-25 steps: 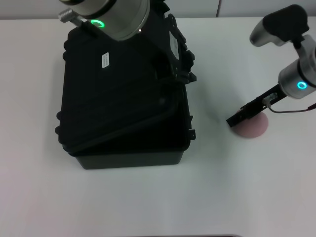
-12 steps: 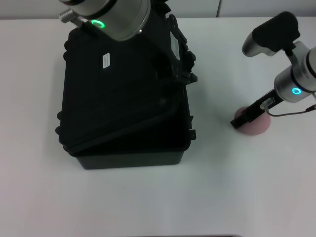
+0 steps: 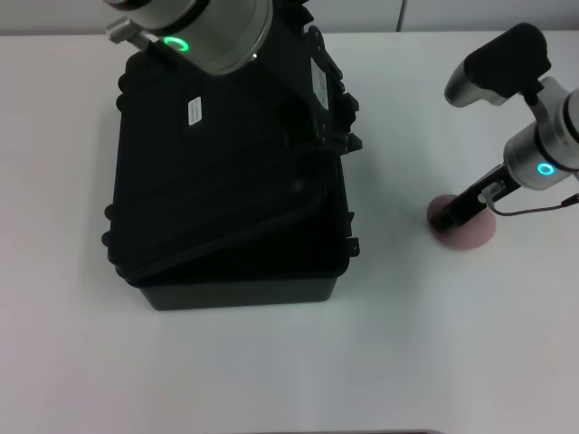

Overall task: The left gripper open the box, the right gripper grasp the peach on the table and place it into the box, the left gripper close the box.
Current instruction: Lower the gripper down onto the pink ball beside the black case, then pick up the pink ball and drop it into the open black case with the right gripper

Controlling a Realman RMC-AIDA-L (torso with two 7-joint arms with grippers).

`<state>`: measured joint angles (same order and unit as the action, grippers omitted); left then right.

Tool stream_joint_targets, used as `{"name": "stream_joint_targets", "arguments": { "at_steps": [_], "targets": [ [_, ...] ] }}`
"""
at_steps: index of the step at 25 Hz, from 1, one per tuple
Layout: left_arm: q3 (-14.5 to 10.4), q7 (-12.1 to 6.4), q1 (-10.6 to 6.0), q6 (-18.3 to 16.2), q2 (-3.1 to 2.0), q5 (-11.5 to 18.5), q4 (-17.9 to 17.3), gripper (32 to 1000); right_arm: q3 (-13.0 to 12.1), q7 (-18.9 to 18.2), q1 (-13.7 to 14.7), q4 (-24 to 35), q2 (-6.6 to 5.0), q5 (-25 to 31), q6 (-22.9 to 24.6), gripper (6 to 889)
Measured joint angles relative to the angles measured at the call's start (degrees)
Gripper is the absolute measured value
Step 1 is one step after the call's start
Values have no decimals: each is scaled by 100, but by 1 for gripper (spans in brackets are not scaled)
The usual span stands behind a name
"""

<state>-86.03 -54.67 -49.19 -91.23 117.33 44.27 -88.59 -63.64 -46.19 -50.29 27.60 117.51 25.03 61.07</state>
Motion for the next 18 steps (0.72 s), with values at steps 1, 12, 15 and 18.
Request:
{"name": "stream_joint_targets", "arguments": {
  "at_steps": [1, 12, 15, 18],
  "targets": [
    [0, 0, 2, 0, 0, 1, 0, 367, 3, -2, 3, 0, 0, 3, 6, 421],
    [13, -26, 23, -5, 0, 13, -1, 367, 38, 11, 342, 750, 48, 122, 331, 320],
    [16, -30, 27, -6, 0, 13, -1, 367, 32, 21, 610, 1329, 56, 339, 592, 292],
    [16, -34, 34, -4, 0, 14, -1, 367, 46, 39, 802, 1800, 55, 476, 783, 264]
  ]
}}
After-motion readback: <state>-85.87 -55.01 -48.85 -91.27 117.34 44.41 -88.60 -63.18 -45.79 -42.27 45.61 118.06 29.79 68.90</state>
